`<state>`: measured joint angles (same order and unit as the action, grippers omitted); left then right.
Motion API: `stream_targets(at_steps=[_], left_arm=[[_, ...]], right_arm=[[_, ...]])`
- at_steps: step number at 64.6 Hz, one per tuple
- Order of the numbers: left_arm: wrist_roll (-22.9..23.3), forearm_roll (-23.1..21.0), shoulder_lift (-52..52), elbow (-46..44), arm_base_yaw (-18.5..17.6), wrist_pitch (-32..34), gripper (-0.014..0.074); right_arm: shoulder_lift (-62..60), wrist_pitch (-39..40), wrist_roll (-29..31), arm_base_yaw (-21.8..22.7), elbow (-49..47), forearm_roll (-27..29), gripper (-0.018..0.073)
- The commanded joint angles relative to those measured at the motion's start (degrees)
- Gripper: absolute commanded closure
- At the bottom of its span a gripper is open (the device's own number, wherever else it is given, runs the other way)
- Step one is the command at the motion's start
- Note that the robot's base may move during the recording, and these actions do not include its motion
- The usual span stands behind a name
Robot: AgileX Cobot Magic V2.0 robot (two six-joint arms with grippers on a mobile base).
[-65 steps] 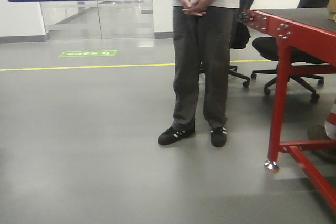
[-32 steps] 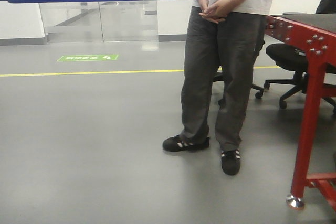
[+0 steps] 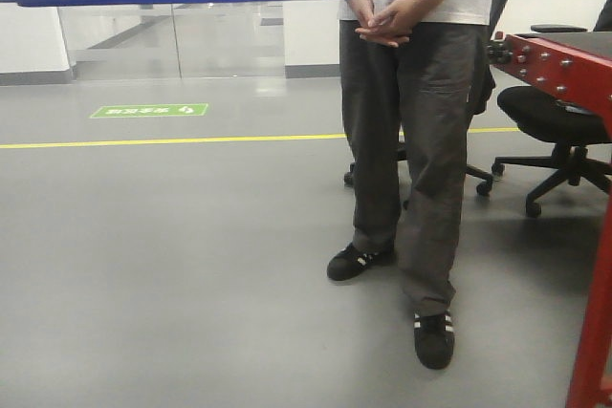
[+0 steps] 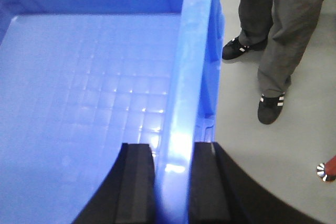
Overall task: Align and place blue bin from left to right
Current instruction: 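Turn and drive the base toward the other rack of blue bins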
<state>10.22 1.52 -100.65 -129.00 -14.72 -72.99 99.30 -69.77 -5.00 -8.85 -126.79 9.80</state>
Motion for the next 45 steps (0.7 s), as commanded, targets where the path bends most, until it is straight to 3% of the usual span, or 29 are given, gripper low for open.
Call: stream_targets(at_steps=[1,45], left_arm=[[-0.59,0.38,1.58,-0.97,0.20,3.93,0.0708],[-0.59,0.38,1.58,-0.97,0.20,3.93,0.0708]], right_arm=[[-1.56,4.78,1.21,0.14,-0.66,-0.49,0.0631],[-1.56,4.78,1.21,0.14,-0.66,-0.49,0.0631]])
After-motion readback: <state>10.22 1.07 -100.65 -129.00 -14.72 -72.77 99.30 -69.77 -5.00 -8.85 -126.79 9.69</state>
